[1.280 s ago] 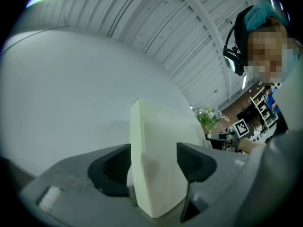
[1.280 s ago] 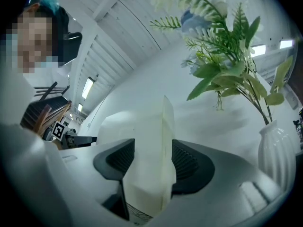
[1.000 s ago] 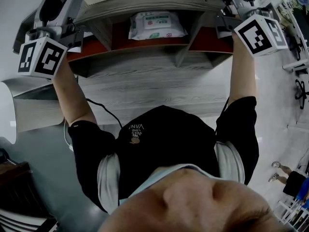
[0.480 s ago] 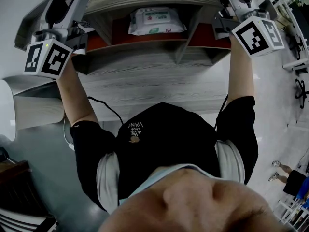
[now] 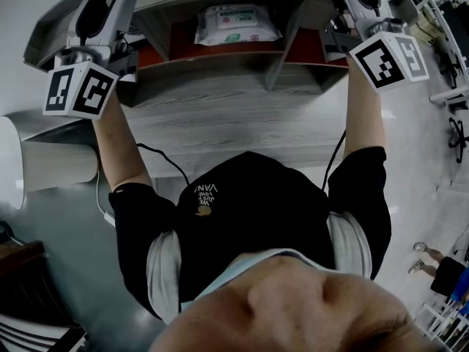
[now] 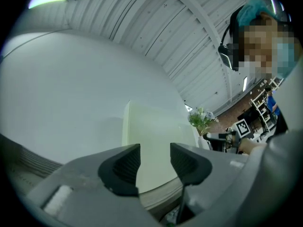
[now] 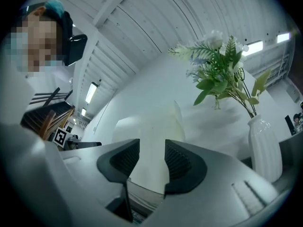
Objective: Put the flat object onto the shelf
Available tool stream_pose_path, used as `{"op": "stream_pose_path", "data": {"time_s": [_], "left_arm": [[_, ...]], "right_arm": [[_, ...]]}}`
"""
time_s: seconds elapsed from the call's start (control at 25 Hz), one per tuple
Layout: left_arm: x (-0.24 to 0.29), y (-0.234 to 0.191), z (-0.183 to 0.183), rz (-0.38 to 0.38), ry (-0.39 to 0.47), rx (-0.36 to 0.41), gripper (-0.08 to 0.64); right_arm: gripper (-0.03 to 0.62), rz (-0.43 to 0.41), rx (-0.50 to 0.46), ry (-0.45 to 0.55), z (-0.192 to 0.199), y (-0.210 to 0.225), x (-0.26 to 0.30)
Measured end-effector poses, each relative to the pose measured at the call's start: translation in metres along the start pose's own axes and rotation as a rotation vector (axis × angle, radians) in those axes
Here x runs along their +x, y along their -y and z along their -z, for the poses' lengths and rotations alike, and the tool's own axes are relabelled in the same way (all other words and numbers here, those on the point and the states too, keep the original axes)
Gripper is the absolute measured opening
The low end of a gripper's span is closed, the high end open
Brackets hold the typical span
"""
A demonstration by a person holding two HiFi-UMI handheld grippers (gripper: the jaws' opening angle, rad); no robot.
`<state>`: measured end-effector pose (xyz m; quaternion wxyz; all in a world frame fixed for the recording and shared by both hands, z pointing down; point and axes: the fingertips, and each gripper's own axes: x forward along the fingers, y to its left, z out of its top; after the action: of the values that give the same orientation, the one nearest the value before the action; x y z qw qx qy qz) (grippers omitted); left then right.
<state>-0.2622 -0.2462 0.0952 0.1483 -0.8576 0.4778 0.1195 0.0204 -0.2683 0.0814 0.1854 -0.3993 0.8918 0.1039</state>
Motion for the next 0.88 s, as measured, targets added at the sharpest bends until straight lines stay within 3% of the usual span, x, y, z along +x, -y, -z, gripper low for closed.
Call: {"op": "stream_pose_path", "data": {"time_s": [0.28,0.88], "left_arm": [[-0.012,0.010,0.002,-0.025,0.017,0.022,0.103],[-0.022,0.038,0.022,-0.019,-0.001,0.000,0.002]], "right_arm": [[0.107,-0.008,-0.001,-0.001,0.004,-0.008,-0.012],[0.018,-0.024,0.042,-0.020,0.023,-0.013,-0.035]]}}
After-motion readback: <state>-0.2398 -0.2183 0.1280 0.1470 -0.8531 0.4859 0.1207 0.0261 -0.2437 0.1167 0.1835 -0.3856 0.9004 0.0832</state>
